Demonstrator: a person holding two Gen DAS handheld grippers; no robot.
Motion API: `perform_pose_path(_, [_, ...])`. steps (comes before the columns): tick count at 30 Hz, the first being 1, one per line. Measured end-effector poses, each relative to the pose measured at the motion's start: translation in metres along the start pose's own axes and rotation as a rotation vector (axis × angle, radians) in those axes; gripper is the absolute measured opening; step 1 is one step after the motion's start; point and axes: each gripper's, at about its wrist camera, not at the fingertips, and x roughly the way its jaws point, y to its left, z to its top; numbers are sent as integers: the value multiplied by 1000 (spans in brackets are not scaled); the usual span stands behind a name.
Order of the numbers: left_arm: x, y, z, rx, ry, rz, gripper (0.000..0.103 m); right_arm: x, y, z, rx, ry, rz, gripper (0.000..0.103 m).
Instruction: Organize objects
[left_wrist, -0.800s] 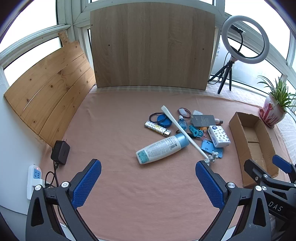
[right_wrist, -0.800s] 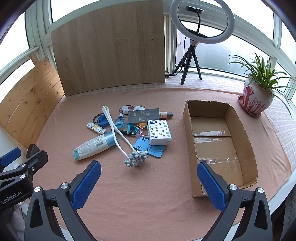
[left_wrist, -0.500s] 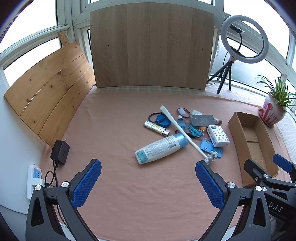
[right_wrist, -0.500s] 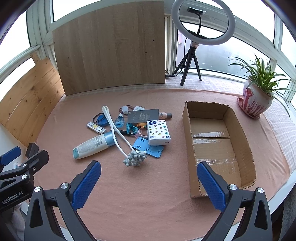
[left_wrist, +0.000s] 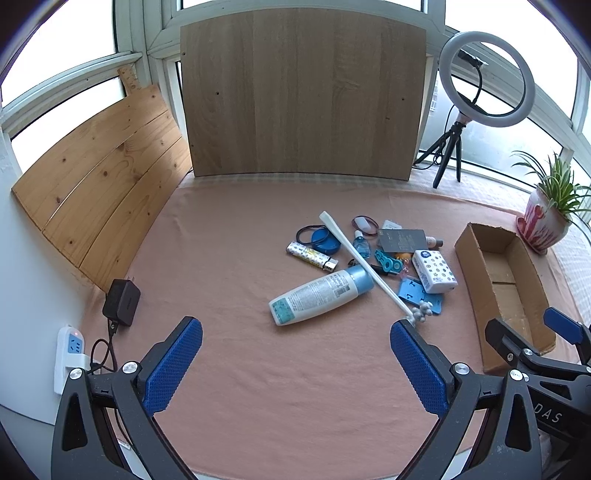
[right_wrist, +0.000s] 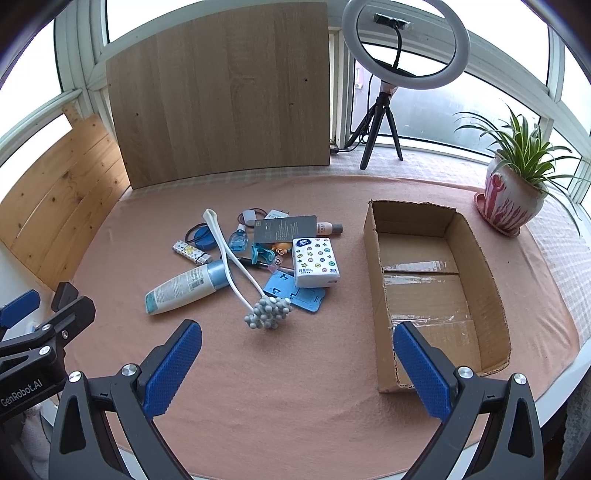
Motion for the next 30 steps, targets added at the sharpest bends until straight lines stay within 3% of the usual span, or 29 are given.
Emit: perform_pose_path(30, [6, -5, 1, 24, 9, -3, 103, 5, -2, -2, 6, 7, 0, 103])
